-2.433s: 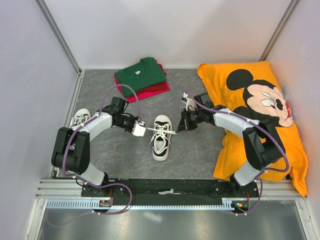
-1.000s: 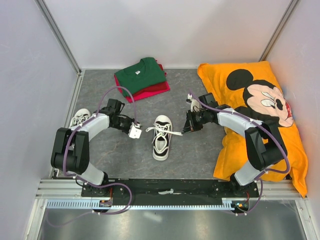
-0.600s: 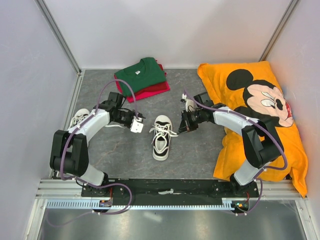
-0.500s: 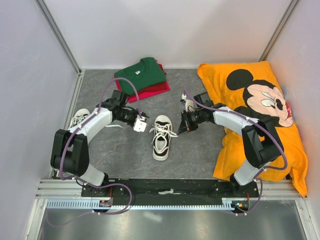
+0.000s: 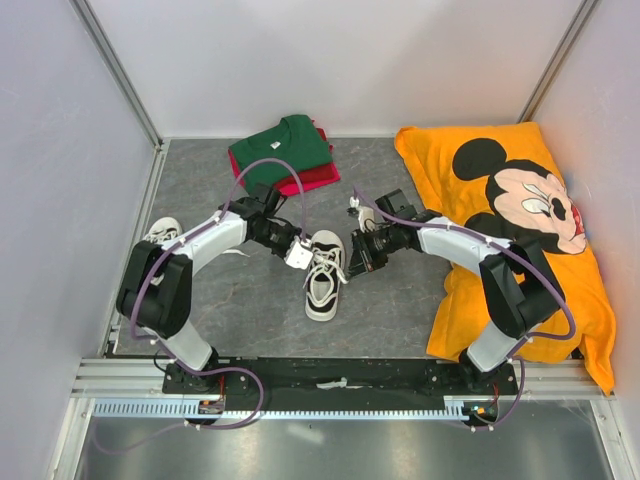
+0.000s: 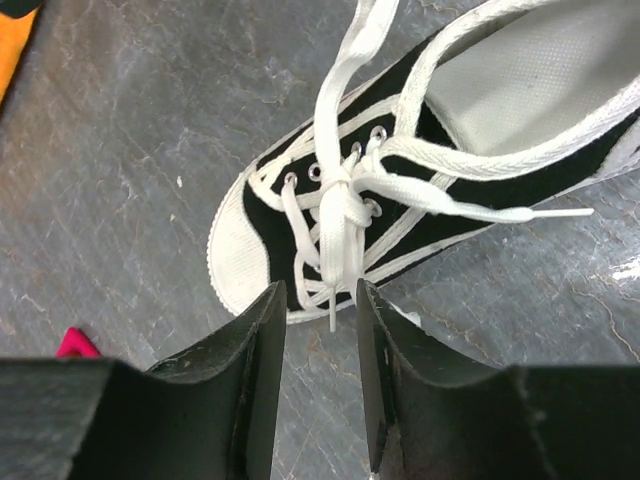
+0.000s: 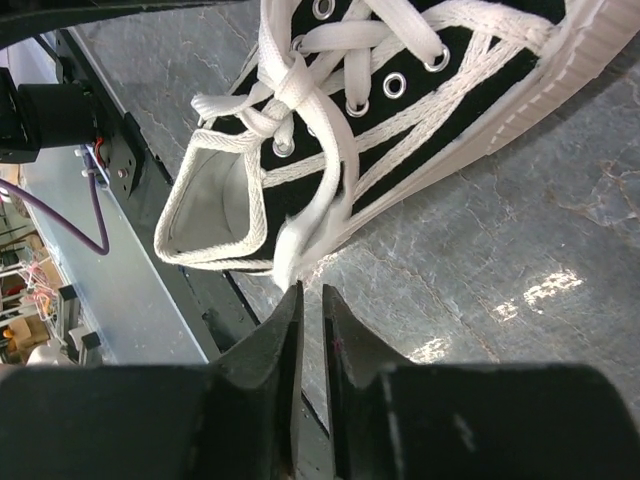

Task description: Tie the shoes

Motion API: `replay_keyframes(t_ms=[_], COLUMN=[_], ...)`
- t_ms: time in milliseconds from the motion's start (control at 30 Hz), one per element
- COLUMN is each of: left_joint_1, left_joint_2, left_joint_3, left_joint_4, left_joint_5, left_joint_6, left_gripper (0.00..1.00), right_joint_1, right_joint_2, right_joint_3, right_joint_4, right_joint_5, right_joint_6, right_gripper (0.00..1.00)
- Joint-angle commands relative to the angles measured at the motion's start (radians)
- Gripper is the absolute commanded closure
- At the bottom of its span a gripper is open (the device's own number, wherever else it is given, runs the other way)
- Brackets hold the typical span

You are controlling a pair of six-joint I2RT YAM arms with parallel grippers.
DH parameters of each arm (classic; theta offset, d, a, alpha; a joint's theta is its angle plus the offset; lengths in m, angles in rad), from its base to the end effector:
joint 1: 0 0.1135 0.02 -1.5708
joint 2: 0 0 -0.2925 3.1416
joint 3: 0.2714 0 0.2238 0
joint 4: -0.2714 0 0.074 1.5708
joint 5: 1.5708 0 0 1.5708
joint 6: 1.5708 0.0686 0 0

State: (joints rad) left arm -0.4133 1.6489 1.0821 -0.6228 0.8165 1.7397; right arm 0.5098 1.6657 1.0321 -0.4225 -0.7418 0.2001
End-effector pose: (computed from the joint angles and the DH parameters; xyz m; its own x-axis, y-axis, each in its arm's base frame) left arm 0.2564 -0.1671 0.2277 0.6588 0.4482 -0.6043 0.7500 -0.4546 0.4805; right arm 0.2552 0.1958 0.2169 -0.8738 -0.3206 -0.3656 -0.4861 0.5560 0.6742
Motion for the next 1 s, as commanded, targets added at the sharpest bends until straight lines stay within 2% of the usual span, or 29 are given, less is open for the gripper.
replay_keyframes(t_ms=[0,100,133,167,267,367,500,633,800,967], left_joint_1=[-0.015,-0.021,-0.021,-0.025,-0.024,-0.024,-0.025,-0.015,0.03,0.051], left_joint_2=[0.02,0.028,0.028,0.028,0.022,0.017,0.022,0.032,0.017,-0.023], left_joint_3=[0.032,0.032,0.03,0.03,0.025,0.015,0.015,0.027,0.024,0.01], left_joint_4=[-0.011,-0.015,-0.015,-0.015,-0.018,-0.02,-0.023,-0.023,-0.029,-0.041], left_joint_5=[-0.011,-0.019,-0.017,-0.016,-0.008,-0.007,-0.01,-0.027,0.016,0.056], left_joint_6=[-0.003,0.015,0.018,0.02,0.037,0.061,0.061,0.021,0.011,0.018], left_gripper=[0.6,0.61,0.64,0.74,0.88,0.93,0.97,0.99,0.98,0.91], right_joint_1=[0.012,0.015,0.016,0.018,0.01,-0.023,-0.04,-0.031,-0.025,-0.025], right_joint_2=[-0.004,-0.003,-0.001,0.0,0.009,0.012,0.035,0.028,0.038,0.052], right_joint_3=[0.003,0.009,0.013,0.016,0.058,0.115,0.177,0.152,0.149,0.146], right_joint_4=[0.007,-0.004,-0.005,-0.009,-0.045,-0.056,-0.062,-0.027,0.007,0.01], right_joint_5=[-0.002,0.005,0.007,0.018,0.048,0.047,0.022,0.036,0.07,0.056], right_joint_6=[-0.031,-0.042,-0.05,-0.056,-0.108,-0.143,-0.192,-0.238,-0.275,-0.271], right_gripper=[0.77,0.7,0.69,0.69,0.67,0.66,0.64,0.65,0.59,0.57])
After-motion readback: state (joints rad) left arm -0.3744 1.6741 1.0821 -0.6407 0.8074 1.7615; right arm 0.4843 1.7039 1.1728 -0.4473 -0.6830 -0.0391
